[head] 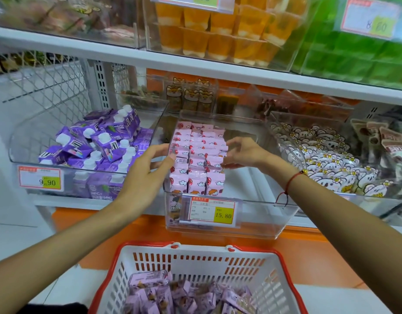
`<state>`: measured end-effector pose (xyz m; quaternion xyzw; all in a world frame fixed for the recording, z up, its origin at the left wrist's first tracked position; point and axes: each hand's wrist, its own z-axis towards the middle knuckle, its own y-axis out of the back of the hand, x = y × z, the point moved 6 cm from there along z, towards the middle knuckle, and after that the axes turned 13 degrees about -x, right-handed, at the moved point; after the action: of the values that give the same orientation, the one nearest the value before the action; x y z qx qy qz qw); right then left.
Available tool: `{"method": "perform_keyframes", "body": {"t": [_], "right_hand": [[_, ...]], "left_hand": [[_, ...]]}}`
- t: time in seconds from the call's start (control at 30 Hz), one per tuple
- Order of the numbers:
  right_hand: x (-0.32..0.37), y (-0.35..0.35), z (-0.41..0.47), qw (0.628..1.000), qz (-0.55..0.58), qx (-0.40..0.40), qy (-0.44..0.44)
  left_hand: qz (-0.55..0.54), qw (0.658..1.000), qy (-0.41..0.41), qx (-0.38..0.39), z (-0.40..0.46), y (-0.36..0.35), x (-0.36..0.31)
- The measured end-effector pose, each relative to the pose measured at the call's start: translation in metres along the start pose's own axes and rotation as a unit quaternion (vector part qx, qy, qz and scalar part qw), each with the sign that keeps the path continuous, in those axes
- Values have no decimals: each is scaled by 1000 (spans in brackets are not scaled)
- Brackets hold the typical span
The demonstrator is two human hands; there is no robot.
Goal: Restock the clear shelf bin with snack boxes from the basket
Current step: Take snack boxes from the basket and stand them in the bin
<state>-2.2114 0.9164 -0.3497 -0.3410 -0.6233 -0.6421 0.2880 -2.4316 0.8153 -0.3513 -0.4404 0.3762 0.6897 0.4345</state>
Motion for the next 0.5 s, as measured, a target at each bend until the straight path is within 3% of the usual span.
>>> {"method": "perform_keyframes", "body": {"t": [0.3,0.43,0.5], "right_hand": [[1,10,-16,999,-21,25,-6],[15,27,-34,987,-130,-50,82],[24,38,-53,975,-144,-89,143]], "left_hand": [[-14,1000,9,5,0,1,0],[29,999,-1,-18,0,5,-4],[49,995,-62,-54,-2,12,-15]]}}
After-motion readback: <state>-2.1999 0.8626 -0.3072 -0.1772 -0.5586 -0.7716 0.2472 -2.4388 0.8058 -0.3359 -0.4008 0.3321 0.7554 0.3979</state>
